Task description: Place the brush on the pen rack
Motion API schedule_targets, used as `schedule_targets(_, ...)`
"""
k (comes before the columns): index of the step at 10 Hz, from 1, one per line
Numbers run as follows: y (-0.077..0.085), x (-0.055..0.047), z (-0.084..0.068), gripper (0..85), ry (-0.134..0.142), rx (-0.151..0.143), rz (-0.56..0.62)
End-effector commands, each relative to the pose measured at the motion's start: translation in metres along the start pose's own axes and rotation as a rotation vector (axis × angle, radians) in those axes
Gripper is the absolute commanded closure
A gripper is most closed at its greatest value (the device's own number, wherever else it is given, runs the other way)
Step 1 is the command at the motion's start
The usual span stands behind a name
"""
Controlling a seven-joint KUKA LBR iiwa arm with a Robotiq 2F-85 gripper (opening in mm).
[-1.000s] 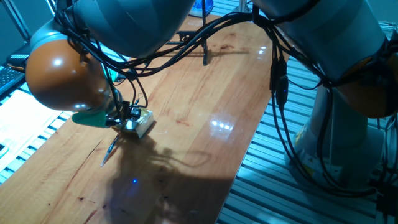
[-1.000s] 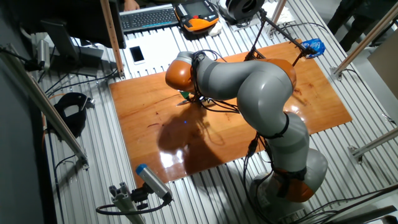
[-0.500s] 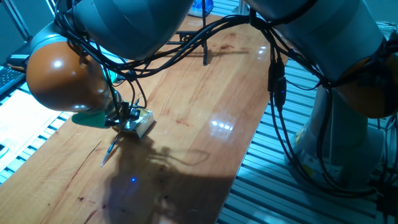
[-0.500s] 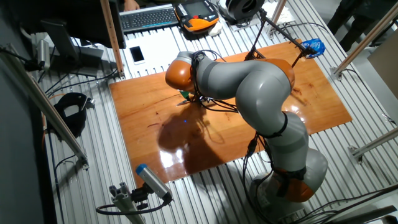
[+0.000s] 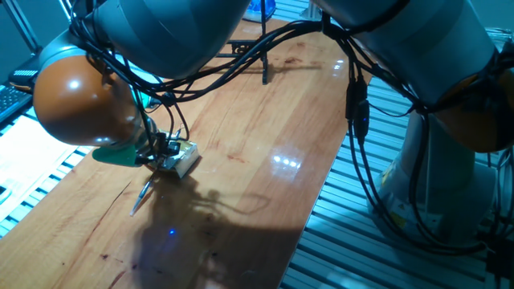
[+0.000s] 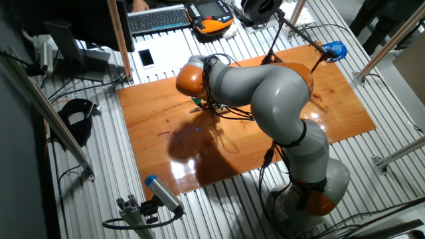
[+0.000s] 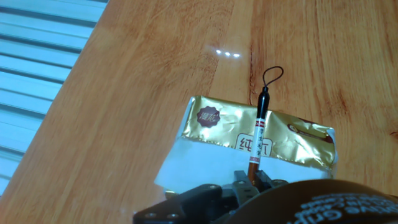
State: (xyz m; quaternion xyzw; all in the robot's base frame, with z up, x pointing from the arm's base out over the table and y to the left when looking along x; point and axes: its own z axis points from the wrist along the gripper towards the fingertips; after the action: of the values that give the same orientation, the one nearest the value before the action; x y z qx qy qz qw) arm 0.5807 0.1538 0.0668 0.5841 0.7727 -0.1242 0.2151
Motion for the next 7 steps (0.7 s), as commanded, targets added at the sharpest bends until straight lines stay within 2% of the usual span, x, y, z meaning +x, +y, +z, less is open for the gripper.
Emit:
schedule_targets(1, 0.0000, -0.0004, 0.0000, 51.0, -0.001, 0.000, 0.000)
schedule_targets(7, 0.0025, 0.0011, 0.0031, 51.0, 0.004, 0.001, 0.002)
